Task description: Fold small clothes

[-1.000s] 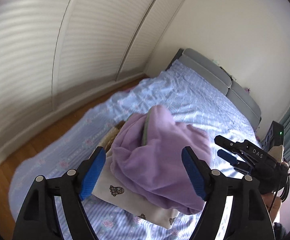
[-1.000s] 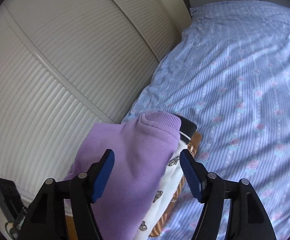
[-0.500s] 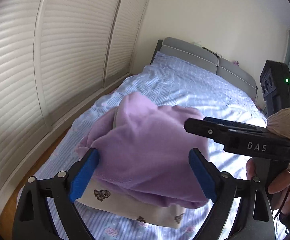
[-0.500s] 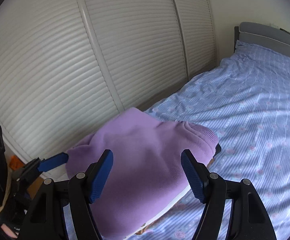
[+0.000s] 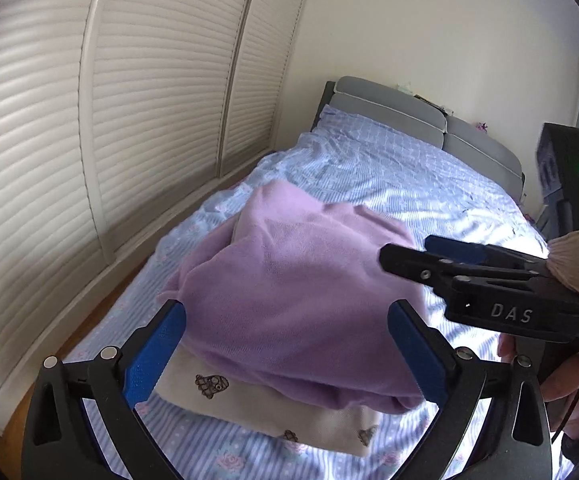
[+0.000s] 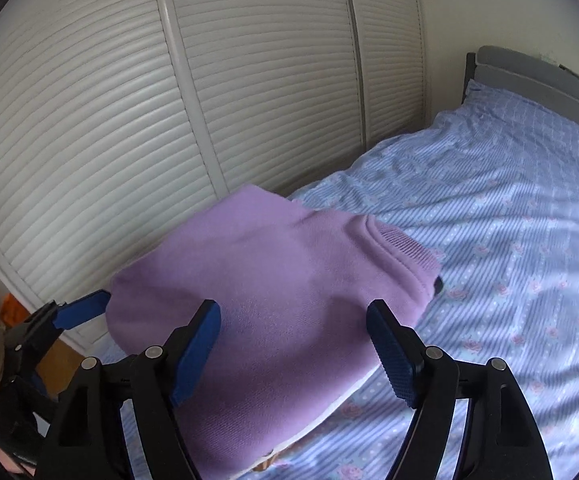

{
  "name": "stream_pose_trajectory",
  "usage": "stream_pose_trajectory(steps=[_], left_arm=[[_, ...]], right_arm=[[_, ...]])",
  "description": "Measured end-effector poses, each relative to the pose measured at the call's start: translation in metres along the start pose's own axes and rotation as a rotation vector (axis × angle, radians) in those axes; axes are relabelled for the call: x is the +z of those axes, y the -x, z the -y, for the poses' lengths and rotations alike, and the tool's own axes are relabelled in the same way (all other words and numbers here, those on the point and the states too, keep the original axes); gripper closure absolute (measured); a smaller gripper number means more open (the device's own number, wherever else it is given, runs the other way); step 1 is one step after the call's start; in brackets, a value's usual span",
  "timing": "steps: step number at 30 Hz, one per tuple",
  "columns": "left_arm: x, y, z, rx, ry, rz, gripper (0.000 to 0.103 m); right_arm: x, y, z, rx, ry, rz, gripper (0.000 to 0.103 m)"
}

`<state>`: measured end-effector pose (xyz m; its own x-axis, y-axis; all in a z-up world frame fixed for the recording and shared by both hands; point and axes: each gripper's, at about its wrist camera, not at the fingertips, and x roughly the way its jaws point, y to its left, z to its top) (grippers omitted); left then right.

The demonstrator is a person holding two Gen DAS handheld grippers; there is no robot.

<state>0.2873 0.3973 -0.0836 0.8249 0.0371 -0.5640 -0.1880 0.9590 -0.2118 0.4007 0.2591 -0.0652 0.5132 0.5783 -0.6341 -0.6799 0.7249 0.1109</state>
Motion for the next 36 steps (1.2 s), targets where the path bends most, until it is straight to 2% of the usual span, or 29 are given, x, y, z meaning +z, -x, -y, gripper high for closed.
stream_pose_trajectory(steps=[4, 9, 16, 20, 21, 28, 31, 36], left_arm=[[0.005, 0.051, 0.025, 0.024, -0.067, 0.057, 0.0], [-0.007, 0.119, 0.074, 0.023, -0.128, 0.093, 0.0], [-0.057, 0.19, 0.157, -0.039, -0.175, 0.091, 0.0], [-0.091, 0.221, 0.206, -0.07, -0.201, 0.08, 0.0], [-0.1, 0.229, 0.218, -0.063, -0.208, 0.076, 0.0], [-0.154, 0.263, 0.277, -0.113, -0.256, 0.036, 0.0], [-0.173, 0.273, 0.293, -0.129, -0.273, 0.022, 0.0], [-0.198, 0.286, 0.312, -0.128, -0.314, 0.025, 0.0]], right_arm=[[-0.007, 0.069, -0.004, -0.066, 0.004, 0.088, 0.027], [-0.044, 0.175, -0.008, -0.189, 0.027, 0.16, 0.027], [-0.126, 0.321, 0.007, -0.322, -0.059, 0.22, 0.024], [-0.18, 0.391, 0.02, -0.412, -0.147, 0.24, 0.024], [-0.194, 0.407, 0.023, -0.435, -0.172, 0.245, 0.021], [-0.274, 0.484, 0.031, -0.618, -0.269, 0.236, 0.016], [-0.302, 0.507, 0.033, -0.665, -0.332, 0.227, 0.011], [-0.341, 0.523, 0.038, -0.716, -0.407, 0.214, 0.011]])
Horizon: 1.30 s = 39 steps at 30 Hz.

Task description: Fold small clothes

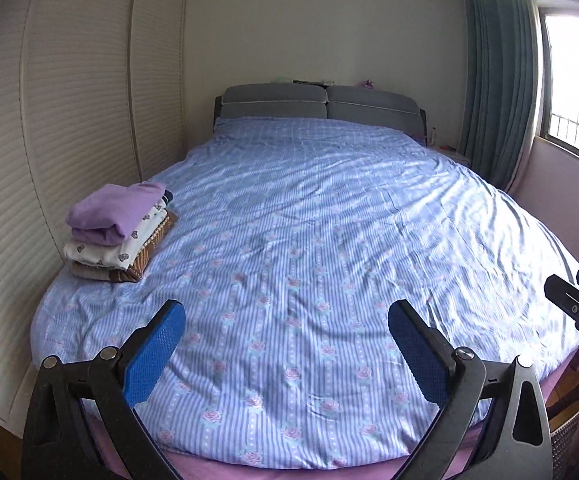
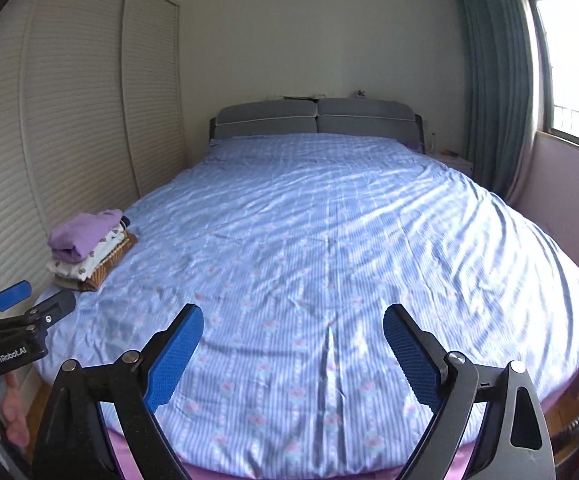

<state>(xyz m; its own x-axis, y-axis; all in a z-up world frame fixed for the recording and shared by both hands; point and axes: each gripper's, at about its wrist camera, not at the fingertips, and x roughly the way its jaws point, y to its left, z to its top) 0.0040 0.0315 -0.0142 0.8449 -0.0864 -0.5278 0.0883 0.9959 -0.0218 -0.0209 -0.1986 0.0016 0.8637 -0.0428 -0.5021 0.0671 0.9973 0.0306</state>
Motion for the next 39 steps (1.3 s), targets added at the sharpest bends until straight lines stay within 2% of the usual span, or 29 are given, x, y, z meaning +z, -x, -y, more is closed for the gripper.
stream_pose_trajectory(steps=[15, 39], left_arm=[[-0.034, 0.009, 0.014, -0.012, -0.008, -0.049, 0.0], [-0.037, 0.009, 0.014, -0.018, -0.003, -0.06, 0.0]], right_arm=[[-0.034, 0.028, 0.016, -0.083, 0.02, 0.025, 0.011], [-0.036, 0.023, 0.019, -0.055, 0.012, -0.004, 0.011]])
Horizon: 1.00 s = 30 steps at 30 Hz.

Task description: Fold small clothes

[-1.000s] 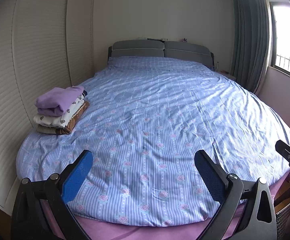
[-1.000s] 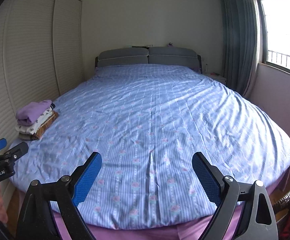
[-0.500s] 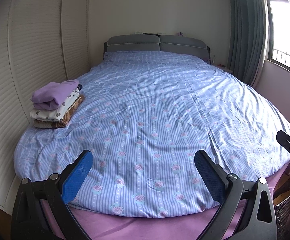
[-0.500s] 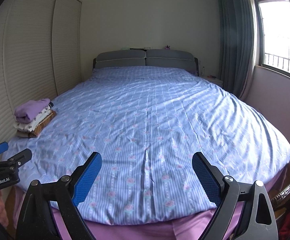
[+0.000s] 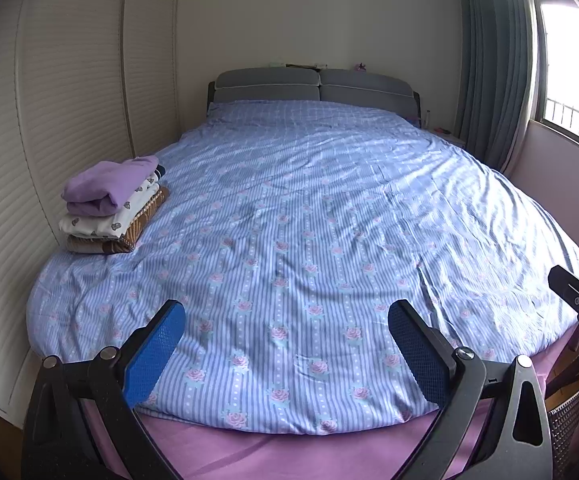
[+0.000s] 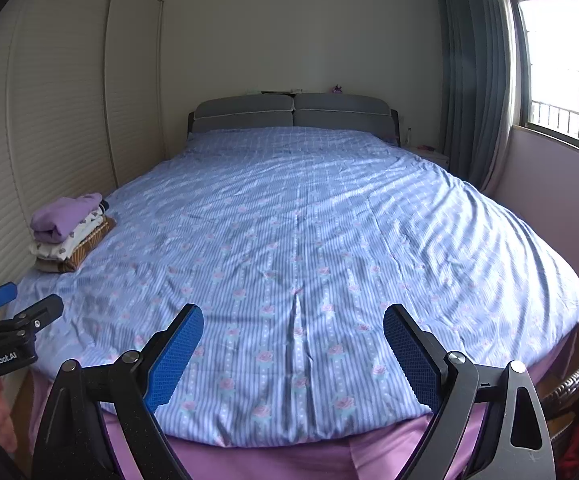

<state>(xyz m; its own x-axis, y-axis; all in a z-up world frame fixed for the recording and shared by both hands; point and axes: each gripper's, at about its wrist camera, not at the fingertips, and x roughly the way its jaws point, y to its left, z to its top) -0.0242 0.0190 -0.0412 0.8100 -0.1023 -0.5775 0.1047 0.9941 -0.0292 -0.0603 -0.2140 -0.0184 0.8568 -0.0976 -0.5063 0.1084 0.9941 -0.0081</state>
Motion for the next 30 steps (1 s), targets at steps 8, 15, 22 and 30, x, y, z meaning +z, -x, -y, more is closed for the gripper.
stream_pose_trajectory(steps=[8, 15, 22, 30], left_arm=[[0.0, -0.0008, -0.001, 0.001, 0.0, 0.0, 0.0], [-0.0009, -0.0015, -0.0007, 0.0, 0.0, -0.002, 0.0], [-0.0009, -0.0015, -0.0009, 0.001, 0.001, -0.002, 0.0], [-0.0017, -0.0016, -0.0011, -0.003, -0.001, -0.003, 0.0]], right_arm=[[-0.0002, -0.0006, 0.0, 0.001, 0.001, -0.001, 0.011], [-0.0004, -0.0007, 0.0001, 0.002, 0.0, -0.002, 0.011], [0.0001, -0.0009, 0.0005, 0.003, 0.0, -0.002, 0.011], [0.0, -0.0014, 0.0011, 0.004, 0.0, -0.004, 0.011]])
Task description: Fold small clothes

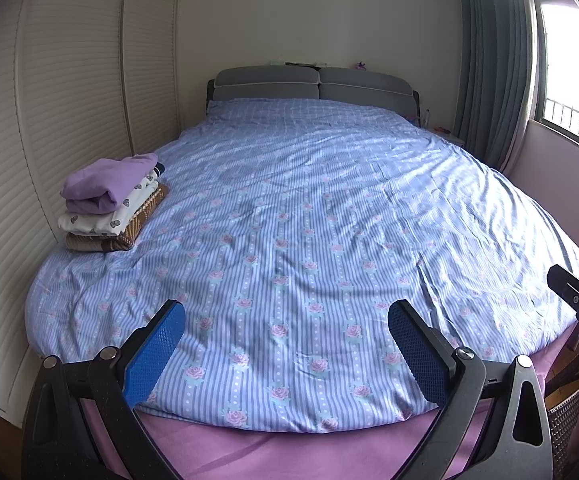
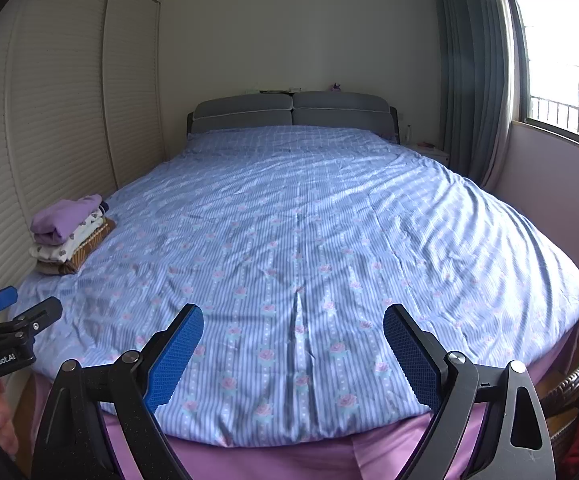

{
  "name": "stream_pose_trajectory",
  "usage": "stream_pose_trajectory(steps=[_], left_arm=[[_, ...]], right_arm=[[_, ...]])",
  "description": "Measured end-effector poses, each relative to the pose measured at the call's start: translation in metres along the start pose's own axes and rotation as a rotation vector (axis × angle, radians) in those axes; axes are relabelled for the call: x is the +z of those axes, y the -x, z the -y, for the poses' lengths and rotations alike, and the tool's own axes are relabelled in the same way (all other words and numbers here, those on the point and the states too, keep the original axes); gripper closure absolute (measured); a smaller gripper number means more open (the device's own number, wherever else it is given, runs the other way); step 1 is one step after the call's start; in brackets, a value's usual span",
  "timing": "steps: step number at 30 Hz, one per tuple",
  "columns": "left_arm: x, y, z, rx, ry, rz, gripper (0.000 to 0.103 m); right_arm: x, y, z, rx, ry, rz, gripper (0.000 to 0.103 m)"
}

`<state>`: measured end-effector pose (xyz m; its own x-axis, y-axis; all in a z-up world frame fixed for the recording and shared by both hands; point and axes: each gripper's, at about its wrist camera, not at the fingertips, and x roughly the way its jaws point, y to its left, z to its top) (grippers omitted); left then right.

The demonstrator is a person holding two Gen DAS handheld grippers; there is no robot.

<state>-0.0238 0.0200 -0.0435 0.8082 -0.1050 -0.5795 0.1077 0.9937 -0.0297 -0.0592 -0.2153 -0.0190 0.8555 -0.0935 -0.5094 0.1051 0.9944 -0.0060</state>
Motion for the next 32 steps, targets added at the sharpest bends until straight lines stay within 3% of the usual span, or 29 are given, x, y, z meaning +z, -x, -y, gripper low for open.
stream_pose_trajectory(steps=[32], left_arm=[[-0.0019, -0.0031, -0.0015, 0.01, 0.005, -0.022, 0.0]], right_arm=[[-0.0015, -0.0023, 0.0025, 0.002, -0.006, -0.001, 0.011]])
